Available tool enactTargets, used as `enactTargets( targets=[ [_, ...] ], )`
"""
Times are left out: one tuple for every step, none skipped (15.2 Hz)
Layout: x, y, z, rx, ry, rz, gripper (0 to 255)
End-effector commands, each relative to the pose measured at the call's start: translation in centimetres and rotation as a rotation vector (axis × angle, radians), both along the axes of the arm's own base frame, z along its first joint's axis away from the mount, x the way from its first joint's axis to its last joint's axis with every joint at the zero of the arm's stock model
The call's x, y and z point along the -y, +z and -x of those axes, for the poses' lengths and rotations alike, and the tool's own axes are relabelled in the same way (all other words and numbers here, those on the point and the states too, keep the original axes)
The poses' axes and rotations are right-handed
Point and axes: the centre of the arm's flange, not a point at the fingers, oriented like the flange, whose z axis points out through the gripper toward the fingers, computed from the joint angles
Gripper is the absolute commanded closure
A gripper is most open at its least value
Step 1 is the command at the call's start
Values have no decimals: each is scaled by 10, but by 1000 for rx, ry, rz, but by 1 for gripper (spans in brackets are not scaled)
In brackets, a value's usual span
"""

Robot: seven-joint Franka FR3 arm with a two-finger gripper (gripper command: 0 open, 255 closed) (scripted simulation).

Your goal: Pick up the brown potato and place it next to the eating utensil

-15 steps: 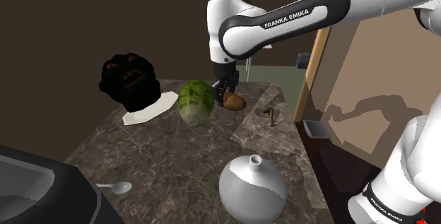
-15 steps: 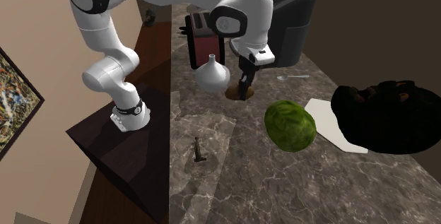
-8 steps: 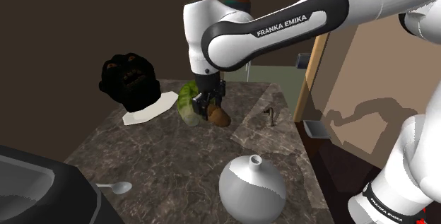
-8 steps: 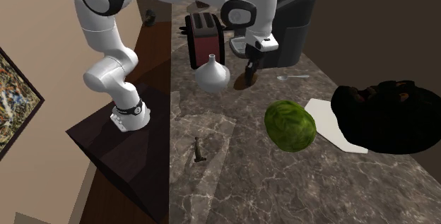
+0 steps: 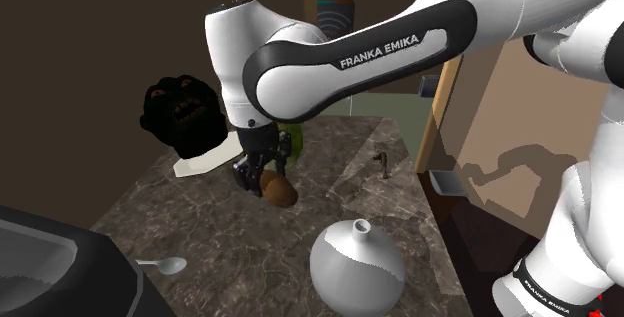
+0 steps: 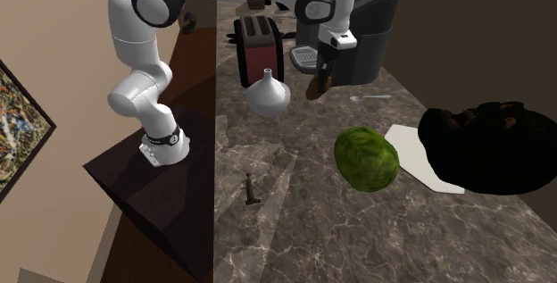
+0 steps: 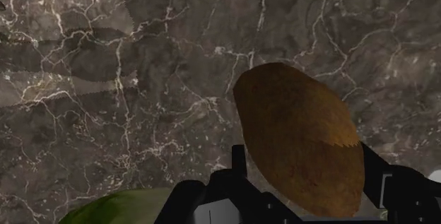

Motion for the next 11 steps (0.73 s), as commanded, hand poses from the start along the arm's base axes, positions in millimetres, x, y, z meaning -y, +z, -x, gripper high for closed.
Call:
enactTargets(
  targets=[
    [-28,1,7,0,-2,0,255],
    [-41,1,10,0,-2,0,255],
    [-54,1,12,0,-2,0,255],
    [-67,1,15,0,-2,0,255],
    [-80,1,18,0,-2,0,255],
    [-93,1,20,0,-2,0,255],
    [-106,1,23,0,-2,0,255],
    [-119,1,26,0,-2,0,255],
    [-141,1,30,0,-2,0,255],
    [-141,-4,30,0,-2,0,255],
    [-141,-9,30,0,-2,0,255]
  ],
)
